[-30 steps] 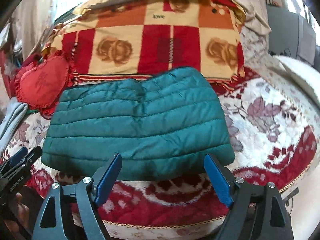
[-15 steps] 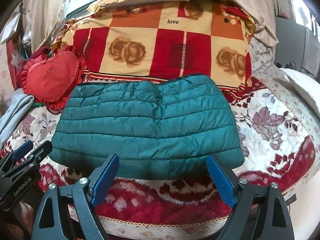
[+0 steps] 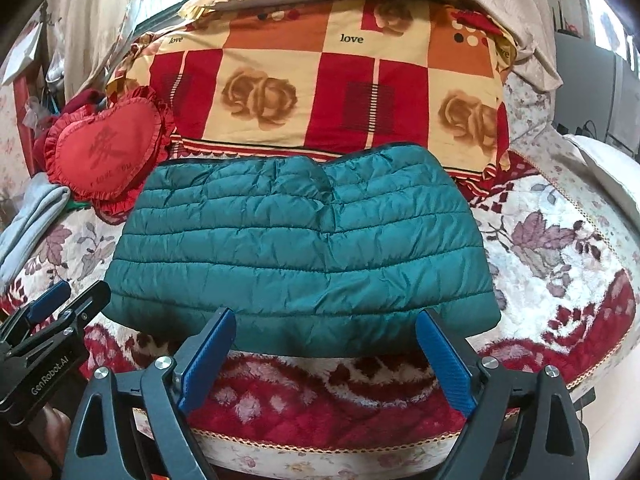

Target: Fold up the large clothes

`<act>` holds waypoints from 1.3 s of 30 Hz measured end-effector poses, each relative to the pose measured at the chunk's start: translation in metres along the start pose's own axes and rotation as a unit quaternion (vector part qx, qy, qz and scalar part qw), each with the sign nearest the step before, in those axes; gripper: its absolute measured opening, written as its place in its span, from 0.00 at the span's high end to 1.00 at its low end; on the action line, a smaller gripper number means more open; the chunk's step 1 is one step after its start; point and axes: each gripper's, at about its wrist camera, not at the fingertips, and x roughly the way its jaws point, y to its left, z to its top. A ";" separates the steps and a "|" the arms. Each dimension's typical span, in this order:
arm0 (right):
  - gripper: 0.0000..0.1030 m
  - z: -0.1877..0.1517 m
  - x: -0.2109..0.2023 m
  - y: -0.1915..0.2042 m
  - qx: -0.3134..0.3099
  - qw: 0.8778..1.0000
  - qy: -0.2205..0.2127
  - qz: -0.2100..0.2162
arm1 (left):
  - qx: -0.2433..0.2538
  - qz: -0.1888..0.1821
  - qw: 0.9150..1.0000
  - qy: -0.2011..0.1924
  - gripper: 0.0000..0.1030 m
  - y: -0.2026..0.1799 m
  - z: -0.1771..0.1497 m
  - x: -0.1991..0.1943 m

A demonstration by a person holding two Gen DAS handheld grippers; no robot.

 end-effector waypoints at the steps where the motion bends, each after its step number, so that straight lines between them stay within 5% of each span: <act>1: 0.13 0.000 0.001 0.001 0.000 1.000 0.001 0.000 | 0.000 0.000 1.000 0.001 0.30 0.000 0.000 0.000; 23: 0.12 0.003 0.010 0.008 -0.002 1.000 0.007 -0.001 | -0.009 -0.016 1.000 0.023 0.30 0.004 0.000 0.015; 39: 0.11 0.033 0.031 0.005 -0.002 1.000 0.005 -0.006 | -0.007 -0.029 0.999 0.021 0.30 0.002 0.036 0.043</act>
